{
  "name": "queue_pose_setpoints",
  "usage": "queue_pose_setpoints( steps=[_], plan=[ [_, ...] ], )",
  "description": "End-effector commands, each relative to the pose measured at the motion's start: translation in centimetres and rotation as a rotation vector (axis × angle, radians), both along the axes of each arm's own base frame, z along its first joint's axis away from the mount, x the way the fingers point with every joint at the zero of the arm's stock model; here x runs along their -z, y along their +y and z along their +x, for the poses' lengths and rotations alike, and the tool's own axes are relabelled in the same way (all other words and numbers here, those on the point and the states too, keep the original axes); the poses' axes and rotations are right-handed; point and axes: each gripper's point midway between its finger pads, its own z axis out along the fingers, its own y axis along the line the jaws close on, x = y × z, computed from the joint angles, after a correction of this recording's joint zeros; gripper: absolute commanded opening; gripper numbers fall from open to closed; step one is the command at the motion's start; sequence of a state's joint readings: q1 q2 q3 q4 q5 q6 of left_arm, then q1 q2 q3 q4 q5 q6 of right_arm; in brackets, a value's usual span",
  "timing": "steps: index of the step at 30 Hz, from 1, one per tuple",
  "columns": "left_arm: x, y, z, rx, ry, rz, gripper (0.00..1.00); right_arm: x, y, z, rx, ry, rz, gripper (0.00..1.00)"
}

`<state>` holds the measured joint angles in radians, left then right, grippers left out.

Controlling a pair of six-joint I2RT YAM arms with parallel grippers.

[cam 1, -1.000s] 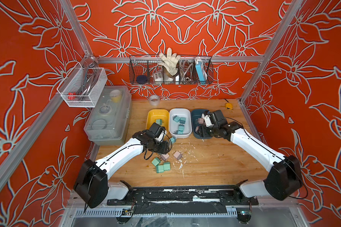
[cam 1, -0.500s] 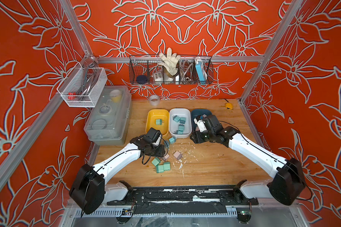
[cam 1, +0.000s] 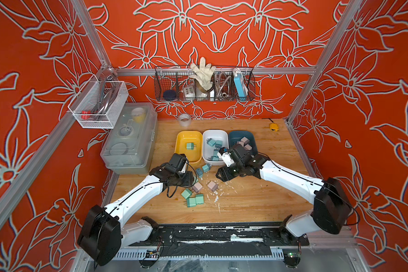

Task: Place the plugs by color into the storage box
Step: Pick up the plug from the center of the board.

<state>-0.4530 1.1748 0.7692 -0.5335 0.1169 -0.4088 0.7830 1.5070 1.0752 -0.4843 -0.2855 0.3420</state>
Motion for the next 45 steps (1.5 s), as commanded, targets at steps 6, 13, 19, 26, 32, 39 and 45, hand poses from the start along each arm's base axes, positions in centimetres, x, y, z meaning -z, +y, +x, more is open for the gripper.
queue_pose_setpoints(
  steps=[6,13,19,26,32,39,45],
  plan=[
    [-2.6,0.3,-1.1,0.045,-0.034,-0.014,0.56,3.3,1.8,-2.2,-0.127,0.011,-0.097,0.68],
    [-3.1,1.0,-2.3,0.112,-0.051,0.032,0.57,5.8,2.6,-1.9,-0.139,-0.002,-0.203,0.68],
    [-2.7,1.1,-3.0,0.131,-0.034,0.04,0.57,7.0,3.1,-1.7,-0.15,0.003,-0.272,0.66],
    [-3.4,0.7,-3.2,0.148,-0.061,0.006,0.57,8.1,2.9,-1.8,-0.154,0.009,-0.33,0.62],
    [-3.5,0.3,-3.2,0.155,-0.061,-0.021,0.57,8.8,3.4,-1.8,-0.166,0.019,-0.365,0.59],
    [-4.3,0.4,-3.5,0.155,-0.096,-0.035,0.57,8.8,3.6,-1.4,-0.17,0.008,-0.393,0.53],
    [-4.5,0.3,-3.4,0.153,-0.102,-0.042,0.57,8.5,3.3,-1.2,-0.175,-0.006,-0.412,0.47]
  ],
)
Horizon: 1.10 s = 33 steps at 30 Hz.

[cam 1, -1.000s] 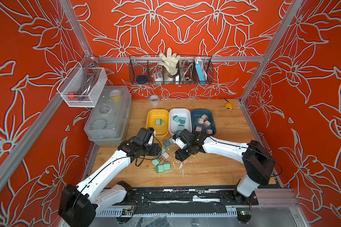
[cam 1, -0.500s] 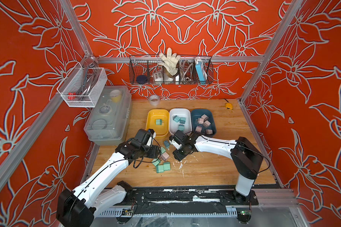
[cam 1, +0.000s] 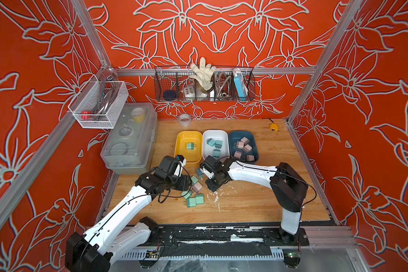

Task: Place the plugs by color into the storage box
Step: Pick up the plug from the center of the board.

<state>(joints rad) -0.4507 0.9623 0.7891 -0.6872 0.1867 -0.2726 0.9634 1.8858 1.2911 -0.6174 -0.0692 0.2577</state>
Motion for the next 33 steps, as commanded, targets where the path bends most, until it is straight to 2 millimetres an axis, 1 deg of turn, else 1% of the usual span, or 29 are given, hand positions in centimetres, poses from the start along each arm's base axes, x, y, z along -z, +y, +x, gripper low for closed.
queue_pose_setpoints(
  steps=[1,7,22,25,28,33],
  plan=[
    [-0.1,0.0,-0.1,0.003,-0.004,-0.013,0.57,-0.1,-0.5,0.1,-0.012,-0.013,-0.045,0.46],
    [-0.1,0.0,-0.1,0.002,-0.007,-0.016,0.56,-0.4,-0.4,-0.2,-0.013,-0.003,-0.028,0.41],
    [0.0,-0.4,-0.2,0.012,0.004,-0.034,0.56,-2.5,-0.1,-0.1,-0.022,-0.025,0.008,0.36],
    [0.0,-0.6,-0.2,0.019,0.003,-0.044,0.55,-3.6,-0.4,0.2,-0.022,-0.049,0.011,0.35],
    [-0.1,-0.8,-0.1,0.023,0.004,-0.053,0.55,-5.4,-1.0,1.0,-0.007,-0.107,0.016,0.34],
    [-0.1,-1.5,-0.1,0.039,0.013,-0.083,0.55,-9.0,-2.7,3.4,0.047,-0.221,0.046,0.33]
  ],
)
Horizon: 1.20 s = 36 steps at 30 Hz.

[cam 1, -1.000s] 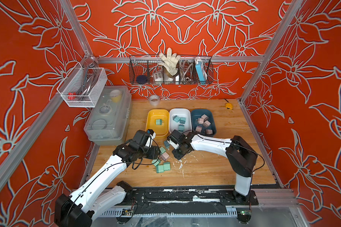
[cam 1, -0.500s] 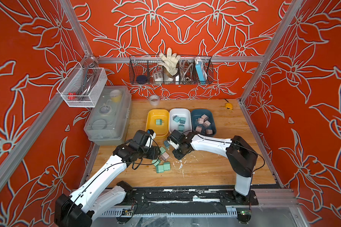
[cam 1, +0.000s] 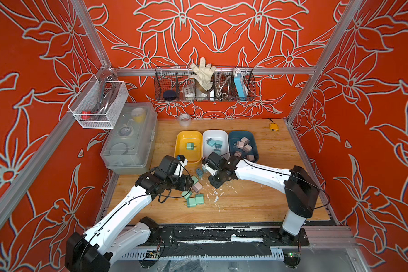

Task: Place the plugs by color into the storage box
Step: Pick up the plug from the center of the board, then place the plug in the storage box.

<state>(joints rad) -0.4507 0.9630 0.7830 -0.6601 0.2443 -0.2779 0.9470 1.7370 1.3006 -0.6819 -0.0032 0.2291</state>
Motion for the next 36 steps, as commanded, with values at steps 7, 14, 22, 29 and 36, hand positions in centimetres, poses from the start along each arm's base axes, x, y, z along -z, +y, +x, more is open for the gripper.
queue_pose_setpoints(
  steps=[7,14,22,29,36],
  plan=[
    [-0.1,-2.5,1.2,0.034,0.038,-0.088,0.53,-7.6,-6.9,9.3,0.273,-0.231,0.046,0.32],
    [-0.6,-5.1,4.0,0.103,0.078,-0.101,0.53,-8.1,-12.9,18.1,0.491,-0.258,0.077,0.32],
    [0.1,-6.2,6.0,0.132,0.11,-0.075,0.53,-5.3,-14.8,25.2,0.559,-0.231,0.095,0.32],
    [1.0,-6.0,6.1,0.127,0.119,-0.062,0.53,-1.8,-13.9,28.8,0.52,-0.207,0.051,0.37],
    [1.2,-5.7,6.2,0.118,0.13,-0.049,0.53,0.1,-13.8,29.0,0.515,-0.187,0.035,0.6]
  ],
)
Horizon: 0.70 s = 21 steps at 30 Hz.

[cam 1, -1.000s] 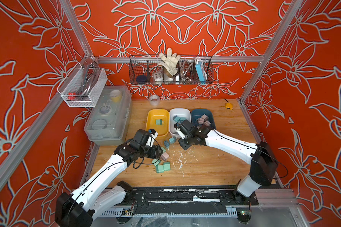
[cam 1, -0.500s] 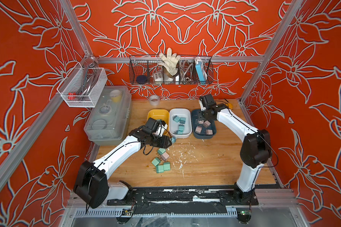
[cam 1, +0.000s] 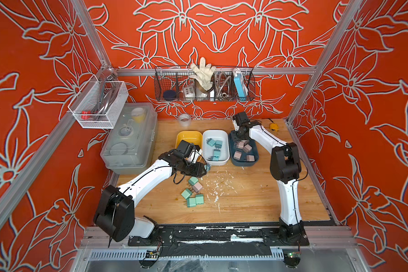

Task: Place the plugs by color into the storage box
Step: Place the plug in the storage box.

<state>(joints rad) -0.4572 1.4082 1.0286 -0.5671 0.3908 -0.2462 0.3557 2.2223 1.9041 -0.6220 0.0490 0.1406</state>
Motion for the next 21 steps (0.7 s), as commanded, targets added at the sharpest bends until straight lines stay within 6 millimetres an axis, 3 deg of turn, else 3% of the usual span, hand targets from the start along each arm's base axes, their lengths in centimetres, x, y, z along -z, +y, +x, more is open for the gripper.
queue_pose_setpoints(
  steps=[1,5,12,21],
  plan=[
    [-0.3,0.1,0.1,0.005,-0.006,0.0,0.53,0.1,0.2,0.0,-0.018,0.008,-0.004,0.62],
    [-0.9,0.3,0.0,0.002,-0.025,-0.003,0.53,0.5,0.0,-0.9,-0.011,0.025,-0.001,0.66],
    [-2.1,0.3,-0.6,-0.003,-0.05,-0.04,0.53,0.1,0.3,-3.1,-0.013,0.052,0.061,0.63],
    [-3.3,0.2,-1.5,-0.006,-0.081,-0.09,0.56,-4.4,-0.1,-7.4,-0.007,0.001,0.162,0.62]
  ],
)
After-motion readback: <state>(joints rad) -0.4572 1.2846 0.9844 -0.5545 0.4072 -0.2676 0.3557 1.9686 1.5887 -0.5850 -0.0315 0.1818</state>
